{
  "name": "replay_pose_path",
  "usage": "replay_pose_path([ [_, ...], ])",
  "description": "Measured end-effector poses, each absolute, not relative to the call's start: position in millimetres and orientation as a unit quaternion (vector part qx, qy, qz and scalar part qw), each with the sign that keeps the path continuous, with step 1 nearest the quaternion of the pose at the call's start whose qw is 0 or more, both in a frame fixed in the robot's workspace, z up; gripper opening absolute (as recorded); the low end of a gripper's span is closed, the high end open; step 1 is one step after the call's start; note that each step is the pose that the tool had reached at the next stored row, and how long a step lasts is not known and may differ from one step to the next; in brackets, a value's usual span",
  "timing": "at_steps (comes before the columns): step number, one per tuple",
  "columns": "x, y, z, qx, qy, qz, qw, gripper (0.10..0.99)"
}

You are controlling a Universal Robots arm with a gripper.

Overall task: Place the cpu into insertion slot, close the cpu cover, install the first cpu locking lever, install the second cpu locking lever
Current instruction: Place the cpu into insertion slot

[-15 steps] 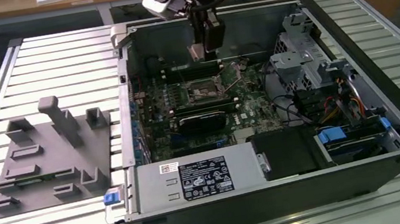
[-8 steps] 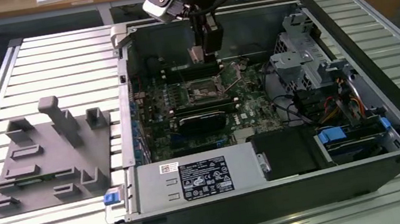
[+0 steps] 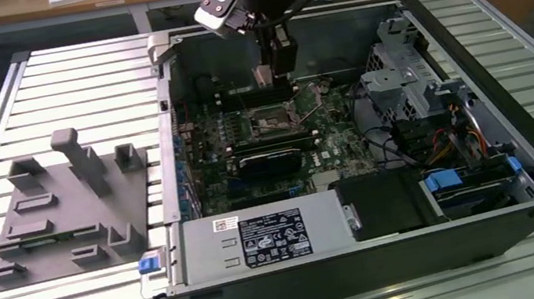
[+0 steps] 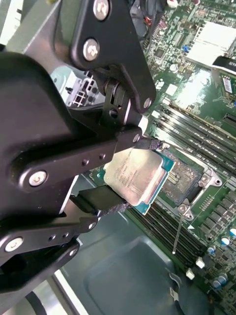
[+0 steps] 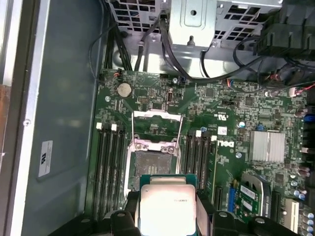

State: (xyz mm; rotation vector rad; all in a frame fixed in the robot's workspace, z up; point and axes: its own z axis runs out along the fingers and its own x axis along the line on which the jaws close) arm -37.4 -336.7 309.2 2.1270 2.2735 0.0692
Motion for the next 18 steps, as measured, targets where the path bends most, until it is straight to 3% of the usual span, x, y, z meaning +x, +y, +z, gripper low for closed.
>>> replay_pose_path([
  [18,-37.4,-336.6,288.1,0.711,0.703,0.016,0.02,0.541],
])
